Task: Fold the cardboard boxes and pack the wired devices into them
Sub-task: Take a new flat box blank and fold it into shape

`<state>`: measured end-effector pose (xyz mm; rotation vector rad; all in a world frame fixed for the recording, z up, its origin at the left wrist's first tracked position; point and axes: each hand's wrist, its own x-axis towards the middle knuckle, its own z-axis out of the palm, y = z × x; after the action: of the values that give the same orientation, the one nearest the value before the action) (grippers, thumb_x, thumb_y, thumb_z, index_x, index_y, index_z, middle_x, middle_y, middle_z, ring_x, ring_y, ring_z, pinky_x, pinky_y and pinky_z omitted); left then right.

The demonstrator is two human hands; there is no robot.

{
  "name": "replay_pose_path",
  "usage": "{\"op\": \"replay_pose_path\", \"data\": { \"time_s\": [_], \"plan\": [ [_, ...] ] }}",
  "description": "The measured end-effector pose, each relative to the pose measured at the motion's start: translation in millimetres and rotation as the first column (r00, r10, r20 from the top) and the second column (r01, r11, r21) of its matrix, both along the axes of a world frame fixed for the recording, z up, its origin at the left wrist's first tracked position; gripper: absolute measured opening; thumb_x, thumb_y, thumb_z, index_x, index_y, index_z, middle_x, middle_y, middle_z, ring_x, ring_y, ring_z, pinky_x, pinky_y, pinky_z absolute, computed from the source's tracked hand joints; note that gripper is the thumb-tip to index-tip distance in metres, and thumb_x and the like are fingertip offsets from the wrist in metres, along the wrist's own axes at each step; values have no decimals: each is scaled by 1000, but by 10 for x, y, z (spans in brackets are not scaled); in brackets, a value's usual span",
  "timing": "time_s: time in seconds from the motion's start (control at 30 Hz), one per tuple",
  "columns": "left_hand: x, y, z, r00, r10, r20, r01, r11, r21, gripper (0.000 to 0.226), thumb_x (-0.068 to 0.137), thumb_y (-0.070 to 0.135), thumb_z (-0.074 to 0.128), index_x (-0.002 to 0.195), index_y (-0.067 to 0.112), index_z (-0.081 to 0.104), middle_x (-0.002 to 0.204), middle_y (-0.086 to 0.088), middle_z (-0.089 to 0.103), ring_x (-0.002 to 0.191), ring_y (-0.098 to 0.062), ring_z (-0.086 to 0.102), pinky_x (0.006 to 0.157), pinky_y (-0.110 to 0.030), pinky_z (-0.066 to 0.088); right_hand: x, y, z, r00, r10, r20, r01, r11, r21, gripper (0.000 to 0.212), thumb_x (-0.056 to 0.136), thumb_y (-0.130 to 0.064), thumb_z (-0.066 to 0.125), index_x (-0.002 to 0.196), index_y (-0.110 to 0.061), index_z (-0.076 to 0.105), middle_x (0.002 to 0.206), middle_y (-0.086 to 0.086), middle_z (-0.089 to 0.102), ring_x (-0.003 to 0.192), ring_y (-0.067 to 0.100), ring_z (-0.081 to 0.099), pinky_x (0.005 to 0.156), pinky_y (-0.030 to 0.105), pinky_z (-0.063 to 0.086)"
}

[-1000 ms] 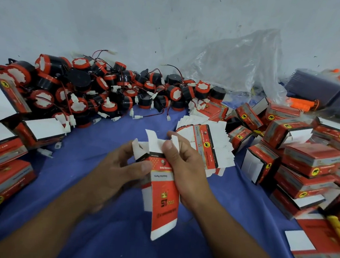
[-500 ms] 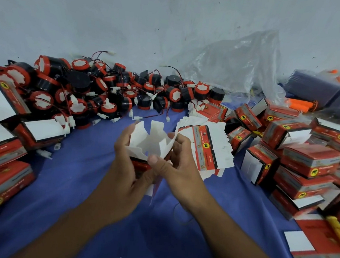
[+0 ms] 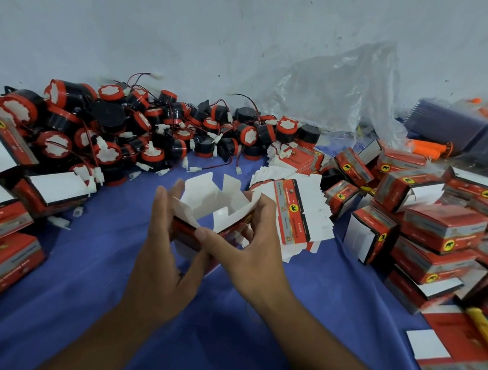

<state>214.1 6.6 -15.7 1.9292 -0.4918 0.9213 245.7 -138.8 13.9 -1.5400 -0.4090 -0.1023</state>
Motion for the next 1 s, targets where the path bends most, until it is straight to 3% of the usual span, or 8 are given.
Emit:
{"op": "replay_pose_path", "data": {
  "time_s": [0.13, 0.3, 0.4, 0.5, 0.6, 0.73, 0.87, 1.0],
  "plan": [
    [-27, 8, 32, 998, 61, 24, -62, 997, 44, 67, 96, 51, 53, 145, 11, 29, 156, -8, 30, 141, -18, 41, 105, -20, 43, -18, -8, 4, 1000, 4, 8, -4, 1000, -2, 75, 66, -51, 90, 125, -33, 47, 116, -13, 63, 113, 14, 63, 89, 41, 60],
    [-21, 28, 54, 999, 40, 9, -41, 975, 219, 39, 91, 29, 53, 130, 27, 48, 135, -7, 45, 121, -1, 46, 92, -23, 47, -23, -57, -2, 992, 116, 46, -110, 987, -115, 75, 72, -38, 85, 133, -31, 42, 123, -9, 57, 118, 13, 59, 96, 35, 55],
    [-80, 0, 18, 988, -89, -127, 108, 982, 157, 51, 97, 30, 45, 140, 55, 31, 145, 15, 42, 123, 4, 48, 95, -23, 45, -41, -51, -30, 984, 179, 11, -172, 958, -228, 77, 73, -44, 77, 137, -31, 36, 128, -3, 51, 119, 16, 55, 96, 41, 55],
    [-90, -16, -65, 984, -150, -101, 165, 973, 161, 56, 105, 30, 35, 155, 41, 13, 160, 21, 19, 147, -2, 22, 115, -18, 23, -15, -79, -3, 981, 194, -13, -193, 961, -196, 65, 76, -35, 73, 131, -25, 39, 121, 0, 55, 110, 12, 59, 91, 40, 57],
    [-74, -39, -18, 974, -165, -154, 167, 986, -3, 54, 105, 41, 35, 155, 39, 14, 162, 16, 20, 147, -7, 24, 113, -14, 25, 61, -157, 23, 983, 173, -59, -176, 983, -54, 55, 74, -33, 69, 122, -20, 45, 109, -6, 59, 99, 7, 61, 85, 34, 57],
    [-106, -73, 30, 939, -267, -216, 226, 954, -197, 73, 97, 54, 48, 153, 49, 1, 152, 22, 38, 131, -4, 49, 97, -12, 43, 62, -151, -13, 968, 238, -85, -237, 971, 19, 58, 70, -38, 67, 121, -19, 48, 109, -10, 61, 105, 11, 62, 86, 33, 56],
    [-81, -21, 17, 890, -351, -290, 260, 915, -310, 74, 84, 52, 68, 147, 49, 29, 136, 12, 59, 119, -13, 61, 89, -23, 53, 37, -116, -51, 948, 301, -102, -301, 954, 17, 44, 71, -35, 69, 112, -32, 52, 115, -5, 63, 105, 14, 62, 85, 36, 56],
    [-76, -29, 18, 893, -342, -294, 230, 906, -355, 55, 72, 42, 78, 121, 47, 53, 115, 1, 67, 100, -21, 68, 75, -34, 59, 65, -150, -37, 926, 349, -146, -352, 936, 5, 52, 76, -37, 69, 125, -32, 52, 124, -1, 62, 117, 25, 61, 96, 46, 56]
  ]
}}
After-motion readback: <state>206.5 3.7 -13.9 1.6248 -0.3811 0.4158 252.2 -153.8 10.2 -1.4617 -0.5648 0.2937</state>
